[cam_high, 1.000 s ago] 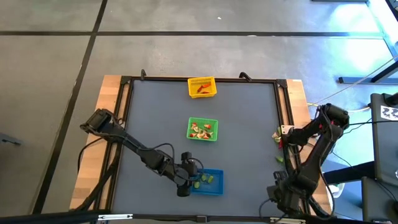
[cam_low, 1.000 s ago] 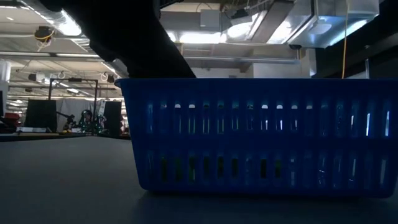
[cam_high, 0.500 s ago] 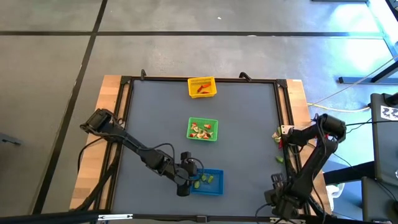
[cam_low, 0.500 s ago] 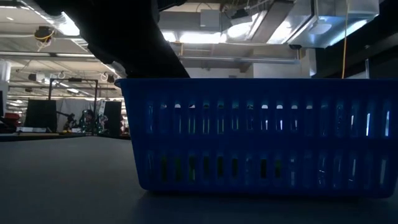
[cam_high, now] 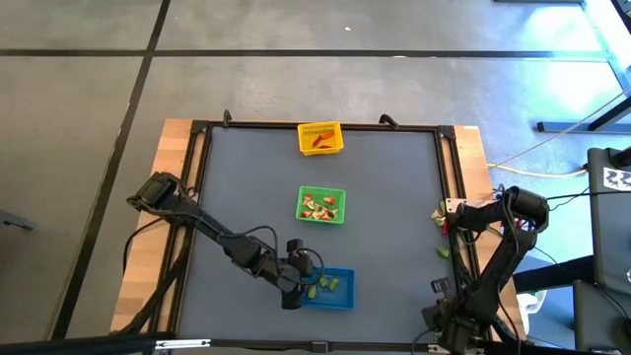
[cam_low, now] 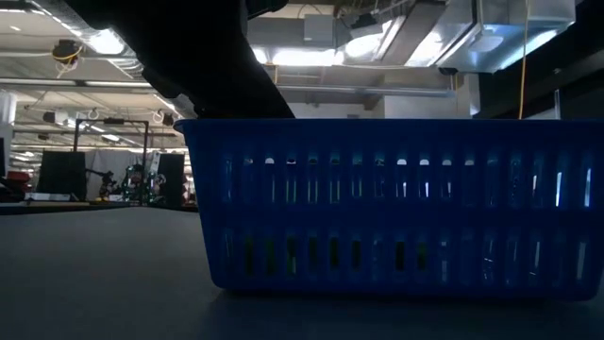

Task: Sort produce into baskets
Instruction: Put the green mushroom into the green bin

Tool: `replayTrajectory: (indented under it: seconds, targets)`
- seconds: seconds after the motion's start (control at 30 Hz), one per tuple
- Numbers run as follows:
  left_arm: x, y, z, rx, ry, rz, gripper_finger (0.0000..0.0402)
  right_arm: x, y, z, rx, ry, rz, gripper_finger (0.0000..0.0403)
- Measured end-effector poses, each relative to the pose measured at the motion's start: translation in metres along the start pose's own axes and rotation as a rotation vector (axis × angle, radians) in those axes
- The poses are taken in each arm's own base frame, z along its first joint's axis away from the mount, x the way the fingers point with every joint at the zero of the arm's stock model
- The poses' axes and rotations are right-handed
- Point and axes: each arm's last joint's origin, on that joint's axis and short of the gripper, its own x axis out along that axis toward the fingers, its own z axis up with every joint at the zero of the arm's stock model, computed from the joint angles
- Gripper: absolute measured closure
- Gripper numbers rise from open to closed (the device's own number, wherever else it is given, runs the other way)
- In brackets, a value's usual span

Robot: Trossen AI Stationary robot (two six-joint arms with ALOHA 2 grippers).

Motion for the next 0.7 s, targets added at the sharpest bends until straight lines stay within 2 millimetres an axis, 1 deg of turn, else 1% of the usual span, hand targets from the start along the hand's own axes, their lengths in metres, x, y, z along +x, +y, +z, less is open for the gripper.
replayTrajectory:
  seconds: [0.17, 0.23, 0.33, 0.5, 0.7]
  targets:
    - [0.000, 0.000, 0.000, -0.011, -0.001, 0.001, 0.0201, -0.001, 0.000, 0.000, -0.024, -0.003, 0.004, 0.0391]
    - [0.000, 0.000, 0.000, -0.027, -0.001, 0.000, 0.0202, -0.003, -0.002, 0.001, -0.028, -0.002, 0.004, 0.0395]
    - [-0.003, -0.001, 0.002, -0.034, -0.009, -0.004, 0.0201, -0.009, -0.008, 0.005, -0.013, -0.005, 0.003, 0.0387]
    - [-0.019, 0.000, 0.012, -0.044, -0.034, -0.019, 0.0202, -0.034, -0.028, 0.013, 0.007, -0.076, -0.026, 0.0392]
    - [-0.045, 0.006, 0.019, -0.062, -0.005, -0.006, 0.0201, -0.072, -0.067, 0.022, 0.093, -0.229, -0.133, 0.0395]
